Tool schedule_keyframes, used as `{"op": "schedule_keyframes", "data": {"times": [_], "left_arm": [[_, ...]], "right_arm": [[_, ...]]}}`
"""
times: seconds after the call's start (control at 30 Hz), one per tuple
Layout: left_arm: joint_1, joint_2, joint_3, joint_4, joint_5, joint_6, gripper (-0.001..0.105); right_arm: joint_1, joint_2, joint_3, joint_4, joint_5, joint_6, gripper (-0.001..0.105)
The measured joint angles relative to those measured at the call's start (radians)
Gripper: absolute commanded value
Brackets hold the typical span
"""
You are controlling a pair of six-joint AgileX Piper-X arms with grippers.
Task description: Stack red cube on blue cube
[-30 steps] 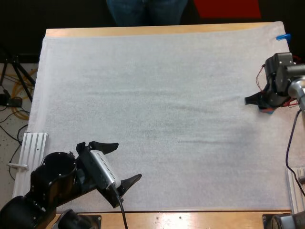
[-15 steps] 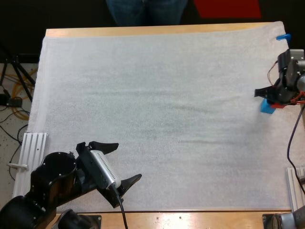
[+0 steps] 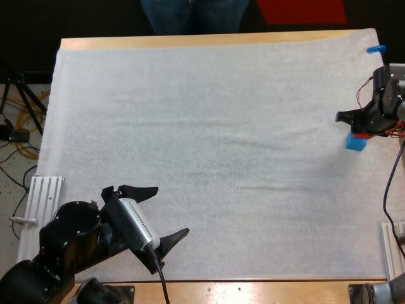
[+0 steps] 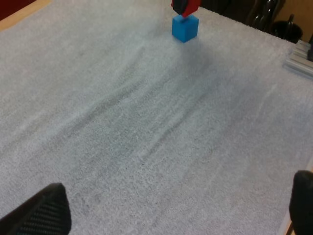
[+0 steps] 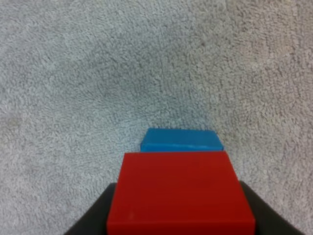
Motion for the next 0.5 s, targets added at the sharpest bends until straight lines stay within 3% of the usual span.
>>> {"op": "schedule_keyframes", "data": {"times": [0.13, 0.5], "left_arm": [[0.0, 0.0, 0.0, 0.0, 0.0, 0.0, 0.087], [0.0, 0.0, 0.0, -0.008, 0.0, 0.0, 0.087]], "right_arm": [[0.0, 0.0, 0.0, 0.0, 0.0, 0.0, 0.047], [0.0, 0.0, 0.0, 0.0, -0.005, 0.0, 0.059]]}}
